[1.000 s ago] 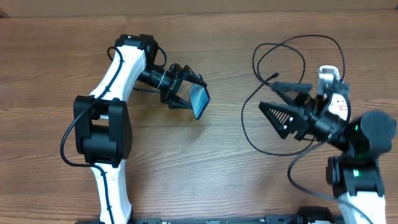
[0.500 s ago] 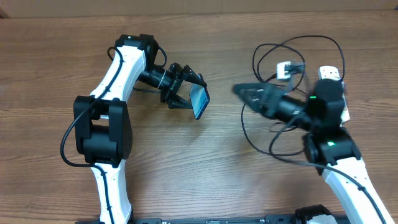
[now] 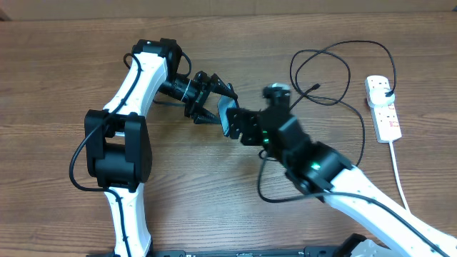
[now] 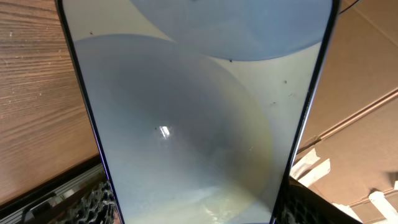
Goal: Plug charger to phone and switch on socket
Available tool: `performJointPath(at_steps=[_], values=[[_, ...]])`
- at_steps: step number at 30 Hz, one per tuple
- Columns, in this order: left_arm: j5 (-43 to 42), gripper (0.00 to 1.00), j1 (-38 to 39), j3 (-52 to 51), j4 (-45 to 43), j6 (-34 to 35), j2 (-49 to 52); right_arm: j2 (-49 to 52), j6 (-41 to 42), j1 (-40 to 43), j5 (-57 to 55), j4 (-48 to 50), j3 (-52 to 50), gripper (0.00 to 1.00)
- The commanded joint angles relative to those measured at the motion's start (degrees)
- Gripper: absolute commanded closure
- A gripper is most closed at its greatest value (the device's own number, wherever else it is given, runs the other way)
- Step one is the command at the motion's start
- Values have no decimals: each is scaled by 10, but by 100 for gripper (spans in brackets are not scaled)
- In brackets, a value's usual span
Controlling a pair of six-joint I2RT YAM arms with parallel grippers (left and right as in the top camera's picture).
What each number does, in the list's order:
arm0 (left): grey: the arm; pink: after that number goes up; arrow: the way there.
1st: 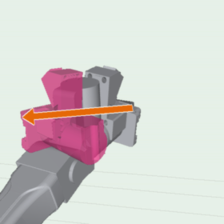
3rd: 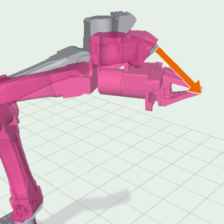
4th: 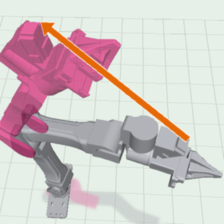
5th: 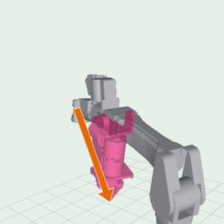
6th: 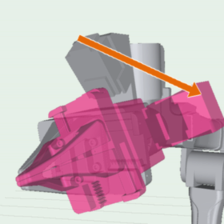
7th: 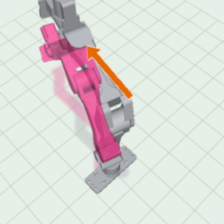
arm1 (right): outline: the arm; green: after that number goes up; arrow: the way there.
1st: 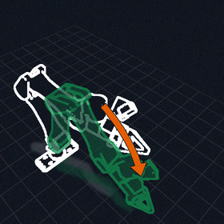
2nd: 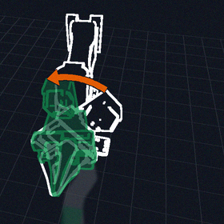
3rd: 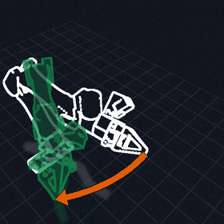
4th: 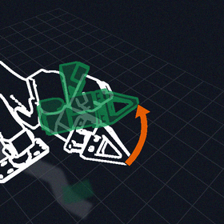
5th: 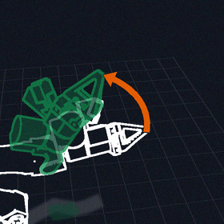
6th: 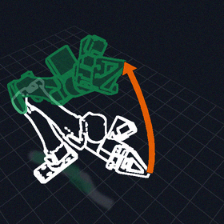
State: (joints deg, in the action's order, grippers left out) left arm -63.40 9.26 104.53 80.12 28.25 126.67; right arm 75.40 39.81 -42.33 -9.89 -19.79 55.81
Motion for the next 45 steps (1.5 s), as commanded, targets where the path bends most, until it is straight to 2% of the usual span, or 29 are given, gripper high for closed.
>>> performJointPath(at_steps=[1,8,17,20,25,34,36,38,39,42,45], values=[[-21,34,-3,15,-1,-15,-1,25,-5,-26,-31,19,10,16],[-21,34,-3,15,-1,-15,-1,73,-4,-56,-91,47,9,26],[-20,34,-3,15,0,-15,-1,114,-5,-56,-113,116,9,46],[-20,34,-3,15,0,-15,-1,114,-4,-56,-113,127,9,56],[-20,34,-3,15,0,-15,-1,114,-4,-56,-113,126,9,72],[-20,33,-3,15,-1,-15,-1,114,-5,-56,-106,111,9,90],[-20,29,-3,15,-7,-15,-1,114,-5,-56,-106,111,9,93],[-21,13,-4,15,-13,-14,-1,114,-5,-55,-107,109,9,96],[-23,0,-9,15,-19,-12,-1,112,-9,-53,-113,104,9,96],[-27,0,-33,24,-30,-23,-1,84,-8,-26,-141,87,9,96],[-21,0,-58,62,-1,-73,-14,24,58,30,-140,42,9,96]])
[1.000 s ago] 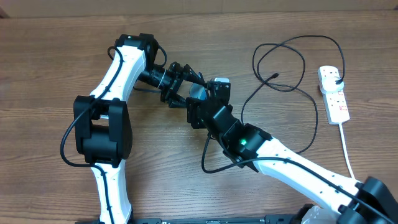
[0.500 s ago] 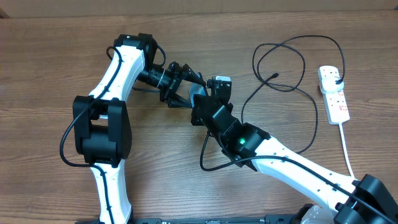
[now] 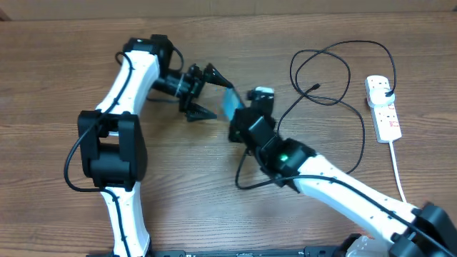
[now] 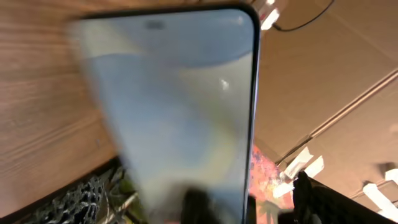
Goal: Plug charger to phone and switch on socket
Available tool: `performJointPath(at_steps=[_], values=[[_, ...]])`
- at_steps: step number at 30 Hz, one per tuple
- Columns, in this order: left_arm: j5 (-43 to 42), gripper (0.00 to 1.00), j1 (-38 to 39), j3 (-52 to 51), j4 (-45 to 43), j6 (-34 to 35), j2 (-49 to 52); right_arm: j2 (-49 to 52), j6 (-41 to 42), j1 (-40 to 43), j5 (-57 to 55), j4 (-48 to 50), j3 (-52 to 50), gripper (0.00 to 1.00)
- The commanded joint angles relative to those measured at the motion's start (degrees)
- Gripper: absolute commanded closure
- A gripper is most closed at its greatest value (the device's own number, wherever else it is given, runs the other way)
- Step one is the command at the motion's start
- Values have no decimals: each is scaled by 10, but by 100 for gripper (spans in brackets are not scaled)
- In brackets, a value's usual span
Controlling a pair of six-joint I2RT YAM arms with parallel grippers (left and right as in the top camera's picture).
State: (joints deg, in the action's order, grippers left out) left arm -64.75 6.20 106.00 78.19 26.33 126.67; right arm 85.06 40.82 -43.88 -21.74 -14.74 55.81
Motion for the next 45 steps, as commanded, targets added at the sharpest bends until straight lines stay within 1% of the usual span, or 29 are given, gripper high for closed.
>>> performJointPath(at_steps=[1,3,6,7,8,9,11,13,14,15,16,18,20,21,22,23,24,26,28,30,31,33,37,39,40,42,43,45], values=[[5,0,-35,65,31,-70,-27,-98,76,71,-16,-30,9,96],[54,0,-49,98,56,-87,-57,-144,116,123,24,-63,9,96],[168,1,-67,134,95,-99,-129,-194,163,210,122,-97,8,96],[234,4,-71,135,108,-98,-181,-205,193,254,183,-112,7,96],[283,5,-71,135,121,-98,-223,-205,212,278,223,-120,6,96],[313,6,-71,134,130,-98,-251,-204,223,294,254,-120,2,96],[392,8,-69,129,156,-88,-329,-198,273,315,313,-112,-17,96],[461,6,-70,95,169,-50,-428,-188,287,316,360,-68,-41,96],[471,5,-70,73,163,-43,-459,-184,287,315,384,-46,-50,96],[477,0,-70,54,157,-36,-482,-180,287,315,399,-34,-54,96],[487,0,-70,-2,134,-13,-534,-170,289,315,425,-19,-59,96],[492,0,-71,-84,95,18,-596,-157,297,315,449,-15,-59,96],[492,0,-71,-267,-12,101,-697,-137,297,310,474,-11,-59,96],[483,0,-71,-334,-59,149,-727,-131,297,307,476,-11,-59,96],[473,0,-71,-374,-90,185,-744,-127,297,304,475,-10,-59,96],[439,0,-70,-452,-162,273,-767,-118,304,294,475,3,-59,96],[414,0,-70,-491,-204,322,-773,-114,315,288,475,10,-59,96],[325,0,-70,-583,-331,438,-772,-98,345,260,475,43,-59,96],[238,0,-70,-663,-499,530,-750,-76,392,227,475,72,-59,96],[196,0,-70,-702,-599,595,-725,-64,431,207,475,84,-59,96],[164,0,-70,-727,-675,657,-698,-54,457,192,476,94,-59,96],[121,0,-69,-741,-754,727,-641,-39,481,165,488,109,-59,96],[76,3,-69,-741,-833,742,-566,-38,482,131,490,113,-59,96],[61,3,-68,-741,-855,742,-537,-38,482,110,488,117,-59,96],[57,5,-67,-741,-860,743,-527,-38,482,98,488,118,-59,96],[57,18,-61,-741,-860,747,-517,-38,482,84,488,120,-59,96],[57,22,-56,-741,-861,752,-514,-38,482,80,487,122,-59,96],[63,25,-43,-741,-869,771,-514,-38,482,63,469,126,-59,96]])
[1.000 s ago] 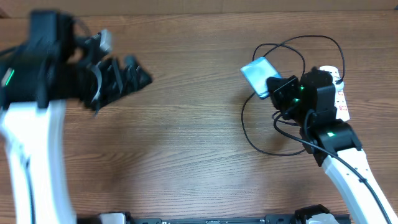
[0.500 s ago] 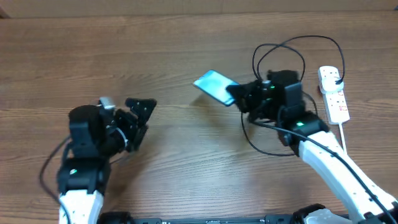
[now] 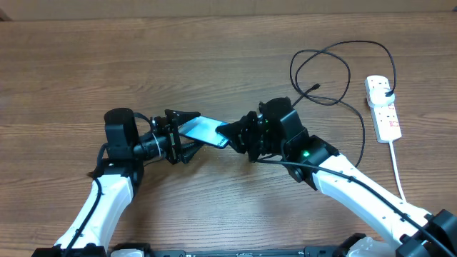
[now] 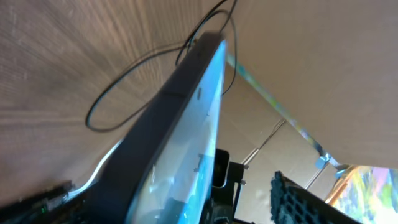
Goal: Plug charger to phone and switch on socket
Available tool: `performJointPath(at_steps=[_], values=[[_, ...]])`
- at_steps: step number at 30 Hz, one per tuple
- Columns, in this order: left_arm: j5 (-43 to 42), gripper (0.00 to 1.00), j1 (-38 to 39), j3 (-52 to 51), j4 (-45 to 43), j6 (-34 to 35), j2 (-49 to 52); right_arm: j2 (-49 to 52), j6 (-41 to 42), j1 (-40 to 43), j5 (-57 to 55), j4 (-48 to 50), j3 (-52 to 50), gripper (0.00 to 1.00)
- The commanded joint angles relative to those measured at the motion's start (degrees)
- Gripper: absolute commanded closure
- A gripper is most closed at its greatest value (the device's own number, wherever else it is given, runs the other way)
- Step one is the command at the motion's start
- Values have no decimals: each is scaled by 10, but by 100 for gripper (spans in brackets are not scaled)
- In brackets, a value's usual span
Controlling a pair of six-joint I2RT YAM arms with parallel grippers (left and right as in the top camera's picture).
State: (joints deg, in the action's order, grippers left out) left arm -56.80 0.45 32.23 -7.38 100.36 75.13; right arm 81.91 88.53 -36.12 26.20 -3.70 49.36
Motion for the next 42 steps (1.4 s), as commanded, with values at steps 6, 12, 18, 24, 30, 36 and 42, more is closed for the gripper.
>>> performJointPath(at_steps=[6,12,18,24,30,36,42], values=[[-12,45,22,-3,-70,51,2,-7,15,-25,-17,20,5,96],[1,66,22,-3,-70,51,2,-7,12,-25,-45,20,5,96],[37,81,22,-3,-70,51,2,-7,-3,-25,-58,20,5,96],[63,96,22,-3,-70,51,2,-7,-3,-25,-58,18,5,79],[143,95,22,-4,-55,7,2,-7,-146,-25,-193,-59,5,26],[148,96,22,-4,50,-75,2,-7,-260,-24,-489,-217,5,0],[94,96,20,-2,83,-126,25,-7,-261,-24,-556,-315,5,0]])
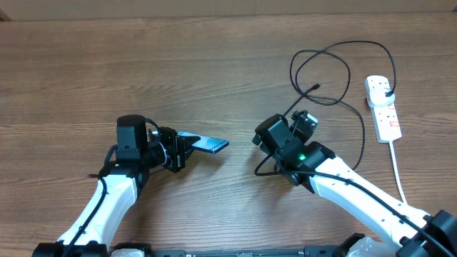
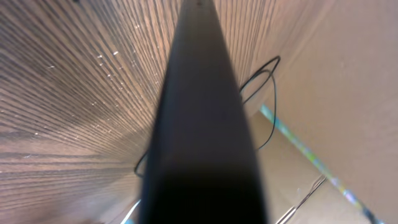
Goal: Plug charger to phone and switch on socket
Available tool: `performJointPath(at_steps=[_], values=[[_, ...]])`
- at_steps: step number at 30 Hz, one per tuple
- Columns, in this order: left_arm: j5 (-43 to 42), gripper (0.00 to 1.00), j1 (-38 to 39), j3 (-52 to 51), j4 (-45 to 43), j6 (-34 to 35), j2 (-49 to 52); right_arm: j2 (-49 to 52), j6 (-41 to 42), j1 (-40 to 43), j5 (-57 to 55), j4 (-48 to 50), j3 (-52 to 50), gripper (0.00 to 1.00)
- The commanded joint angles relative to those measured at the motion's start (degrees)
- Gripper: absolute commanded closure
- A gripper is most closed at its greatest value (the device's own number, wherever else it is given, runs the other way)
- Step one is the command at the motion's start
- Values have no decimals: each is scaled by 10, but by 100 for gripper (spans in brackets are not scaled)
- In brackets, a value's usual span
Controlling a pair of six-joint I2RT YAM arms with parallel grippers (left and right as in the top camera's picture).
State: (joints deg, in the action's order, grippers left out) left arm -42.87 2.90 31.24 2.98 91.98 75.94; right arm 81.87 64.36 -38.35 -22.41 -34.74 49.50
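The phone (image 1: 206, 143), blue screen up, juts out to the right from my left gripper (image 1: 178, 148), which is shut on its left end just above the table. The left wrist view shows the phone (image 2: 202, 124) edge-on as a dark bar down the middle. My right gripper (image 1: 265, 137) sits a little to the right of the phone, apart from it; its fingers are hidden under the wrist. The black charger cable (image 1: 335, 53) loops at the back right, its free plug end (image 1: 316, 87) on the table. The white socket strip (image 1: 383, 107) lies at the far right.
The wooden table (image 1: 86, 71) carries nothing else. A white lead (image 1: 397, 171) runs from the socket strip toward the front edge. A thin black loop (image 1: 259, 165) hangs by my right arm. In the left wrist view the cable (image 2: 272, 93) shows beyond the phone.
My right gripper, which was at the phone's right end, now sits apart from it to the right. My left gripper still holds the phone, which now lies flatter and slightly further left.
At first the phone stood between both grippers near the table's middle back, the left fingers spread beside it. Then the right gripper carried it with the left still spread nearby. Later both were on its ends lower down. Now the left alone holds it.
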Motion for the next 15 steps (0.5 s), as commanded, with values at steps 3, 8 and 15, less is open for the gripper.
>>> performJointPath(at_steps=[3,8,15], values=[[-89,96,-7,16,-70,-43,62,-6,-61,1,-99,8,11,0],[-219,96,-6,99,-115,-106,201,-5,-165,81,-52,4,85,0],[-275,96,5,158,-138,-112,259,107,-207,217,131,26,181,24]])
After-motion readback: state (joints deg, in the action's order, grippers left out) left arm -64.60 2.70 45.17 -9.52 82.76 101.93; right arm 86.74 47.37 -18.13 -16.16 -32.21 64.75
